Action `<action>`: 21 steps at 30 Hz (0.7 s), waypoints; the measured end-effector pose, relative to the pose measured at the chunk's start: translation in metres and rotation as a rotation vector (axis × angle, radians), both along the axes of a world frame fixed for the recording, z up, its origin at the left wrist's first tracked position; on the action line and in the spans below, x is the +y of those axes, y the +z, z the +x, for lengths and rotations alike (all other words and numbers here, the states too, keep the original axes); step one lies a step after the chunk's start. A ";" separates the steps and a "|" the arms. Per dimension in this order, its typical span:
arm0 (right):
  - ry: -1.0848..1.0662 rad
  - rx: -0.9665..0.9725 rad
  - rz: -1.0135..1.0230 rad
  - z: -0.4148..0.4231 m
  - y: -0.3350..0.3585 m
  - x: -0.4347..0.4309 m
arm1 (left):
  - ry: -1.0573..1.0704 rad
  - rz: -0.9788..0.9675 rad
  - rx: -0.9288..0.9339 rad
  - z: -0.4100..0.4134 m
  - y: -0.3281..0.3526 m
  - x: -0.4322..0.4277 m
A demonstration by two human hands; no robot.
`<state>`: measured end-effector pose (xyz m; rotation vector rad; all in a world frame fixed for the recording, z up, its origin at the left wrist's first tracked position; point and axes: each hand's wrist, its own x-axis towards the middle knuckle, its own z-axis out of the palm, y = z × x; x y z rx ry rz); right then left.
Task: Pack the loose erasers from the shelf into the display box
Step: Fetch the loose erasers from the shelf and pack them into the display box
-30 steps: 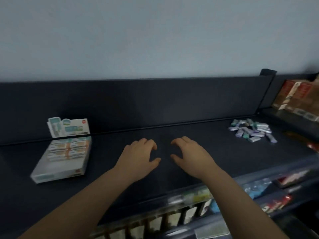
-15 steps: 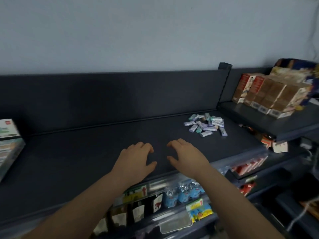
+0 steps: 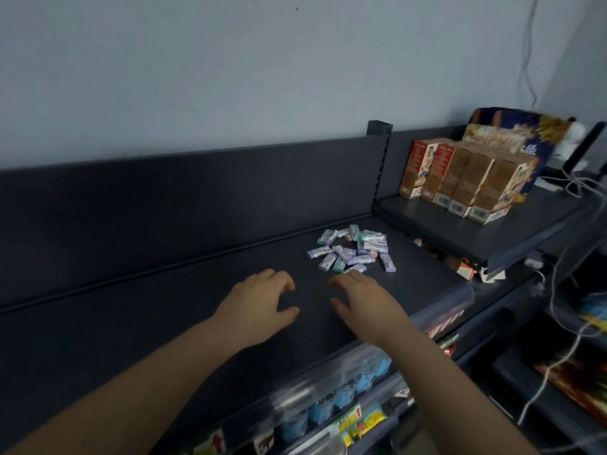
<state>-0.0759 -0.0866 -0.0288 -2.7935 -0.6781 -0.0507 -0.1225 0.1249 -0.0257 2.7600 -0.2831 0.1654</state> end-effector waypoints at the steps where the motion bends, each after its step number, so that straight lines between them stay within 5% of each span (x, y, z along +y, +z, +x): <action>1: -0.019 -0.012 -0.007 0.007 0.000 -0.005 | -0.022 0.000 -0.001 0.008 -0.001 -0.004; 12: -0.183 -0.067 0.037 0.099 0.000 -0.062 | -0.067 -0.330 -0.002 0.103 -0.003 -0.051; 21: -0.065 0.006 0.074 0.201 -0.005 -0.084 | 0.023 -0.188 -0.022 0.202 -0.005 -0.114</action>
